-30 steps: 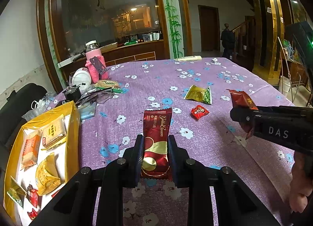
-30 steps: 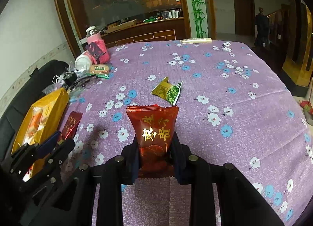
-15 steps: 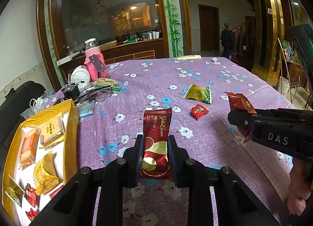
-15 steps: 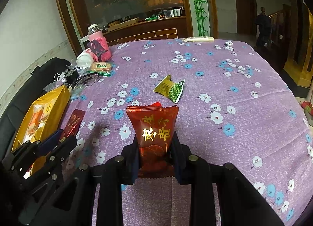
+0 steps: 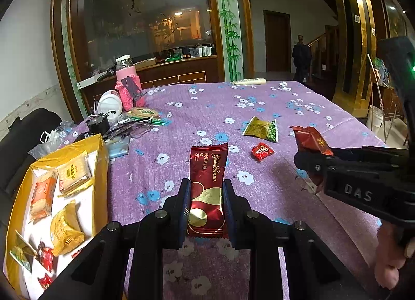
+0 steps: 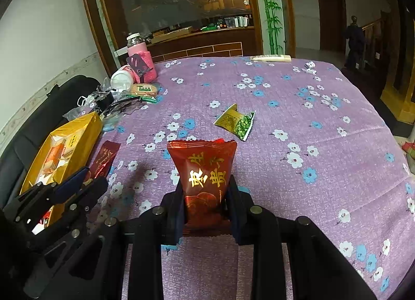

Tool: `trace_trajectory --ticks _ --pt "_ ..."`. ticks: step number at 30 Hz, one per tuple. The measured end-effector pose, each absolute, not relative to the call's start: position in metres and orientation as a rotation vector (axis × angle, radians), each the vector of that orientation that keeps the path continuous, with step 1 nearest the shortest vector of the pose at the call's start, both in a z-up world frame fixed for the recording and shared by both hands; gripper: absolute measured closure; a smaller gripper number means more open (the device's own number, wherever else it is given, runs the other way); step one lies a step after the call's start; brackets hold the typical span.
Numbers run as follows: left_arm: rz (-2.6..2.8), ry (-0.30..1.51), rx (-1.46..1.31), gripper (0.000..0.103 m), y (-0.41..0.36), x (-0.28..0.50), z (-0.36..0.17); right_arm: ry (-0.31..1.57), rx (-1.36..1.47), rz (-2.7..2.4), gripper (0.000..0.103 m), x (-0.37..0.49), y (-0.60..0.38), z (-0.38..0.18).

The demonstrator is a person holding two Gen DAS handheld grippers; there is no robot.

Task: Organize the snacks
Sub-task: 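Hold the chocolate bar and the red jujube pack above the tablecloth, then carry the chocolate bar and the red jujube pack over the yellow box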

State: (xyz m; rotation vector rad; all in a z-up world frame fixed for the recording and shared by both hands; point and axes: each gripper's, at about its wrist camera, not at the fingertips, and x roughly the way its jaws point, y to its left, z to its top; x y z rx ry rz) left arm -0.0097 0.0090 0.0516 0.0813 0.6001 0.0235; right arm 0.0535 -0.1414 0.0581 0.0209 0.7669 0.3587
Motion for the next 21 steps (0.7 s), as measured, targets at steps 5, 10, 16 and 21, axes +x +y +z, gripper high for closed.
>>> trace_trajectory --ticks 5,10,16,21 --pt "0.038 0.604 0.063 0.079 0.017 -0.019 0.055 0.758 0.007 0.358 0.077 0.052 -0.139 0.058" --pt "0.058 0.599 0.048 0.079 0.026 -0.027 0.06 0.754 -0.004 0.372 0.077 0.048 -0.137 0.057" --pt "0.097 0.584 -0.002 0.078 0.053 -0.042 0.07 0.752 -0.007 0.397 0.076 0.044 -0.137 0.058" --pt "0.173 0.561 -0.052 0.078 0.095 -0.06 0.076 0.752 -0.028 0.401 0.076 0.042 -0.134 0.055"
